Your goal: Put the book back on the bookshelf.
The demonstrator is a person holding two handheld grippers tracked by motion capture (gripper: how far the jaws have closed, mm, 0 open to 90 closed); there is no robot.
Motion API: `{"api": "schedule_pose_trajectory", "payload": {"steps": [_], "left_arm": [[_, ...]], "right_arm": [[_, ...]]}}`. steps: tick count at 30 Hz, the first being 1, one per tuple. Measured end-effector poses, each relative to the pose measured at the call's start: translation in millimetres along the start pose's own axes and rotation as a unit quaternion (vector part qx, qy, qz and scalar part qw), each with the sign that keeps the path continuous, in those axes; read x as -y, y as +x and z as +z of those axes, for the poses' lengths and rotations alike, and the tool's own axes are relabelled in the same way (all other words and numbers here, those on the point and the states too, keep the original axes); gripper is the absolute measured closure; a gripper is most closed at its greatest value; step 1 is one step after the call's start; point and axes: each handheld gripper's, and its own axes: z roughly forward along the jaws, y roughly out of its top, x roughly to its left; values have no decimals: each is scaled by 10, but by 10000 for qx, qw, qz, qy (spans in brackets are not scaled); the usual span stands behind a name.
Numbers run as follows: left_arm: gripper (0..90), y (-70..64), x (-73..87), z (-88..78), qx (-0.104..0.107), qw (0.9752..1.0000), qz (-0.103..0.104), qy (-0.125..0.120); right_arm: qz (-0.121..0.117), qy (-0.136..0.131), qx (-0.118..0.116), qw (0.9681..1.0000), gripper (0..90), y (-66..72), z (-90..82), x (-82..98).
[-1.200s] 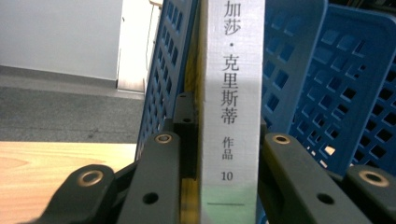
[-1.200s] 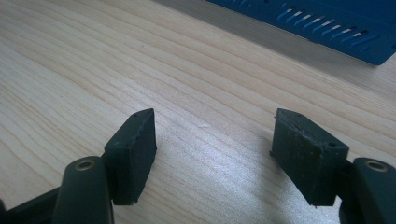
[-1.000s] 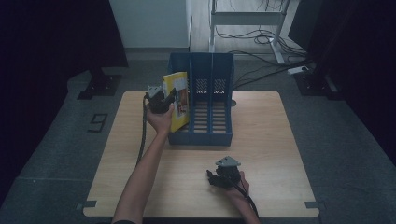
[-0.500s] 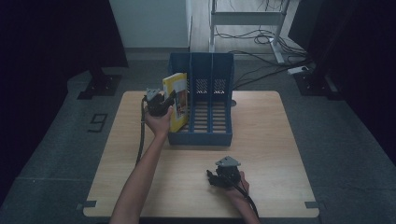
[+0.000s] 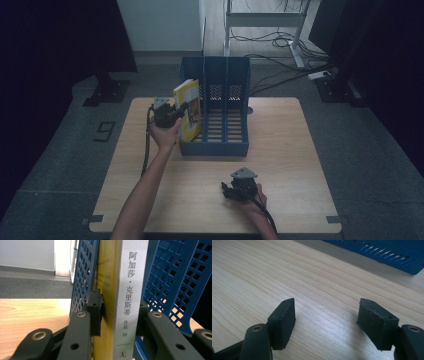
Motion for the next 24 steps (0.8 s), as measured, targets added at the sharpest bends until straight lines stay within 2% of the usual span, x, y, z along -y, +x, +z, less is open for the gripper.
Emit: {"api": "schedule_pose_trajectory", "payload": {"steps": [6, 9, 14, 17, 18, 22, 24], "left_arm": [[655, 5, -70, 8, 39, 9999, -77, 136], [646, -5, -125, -14, 55, 9999, -109, 96], [644, -23, -240, -17, 16, 9998, -96, 176], [646, -44, -279, 16, -82, 9996, -92, 261], [663, -48, -283, 21, -113, 9995, -86, 272], [738, -86, -303, 34, -328, 9988, 172, 312], [752, -93, -313, 40, -281, 9991, 152, 295]], "right_arm": [[3, -8, 0, 10000, 298, 0, 1, 0], [-2, -10, 2, 10000, 299, 0, 2, 0], [-1, -11, 1, 10000, 298, 0, 2, 0], [0, -10, 3, 10000, 298, 0, 2, 0], [0, -10, 2, 10000, 298, 0, 2, 0], [2, -10, 2, 10000, 298, 0, 2, 0], [3, -10, 2, 10000, 298, 0, 2, 0]]}}
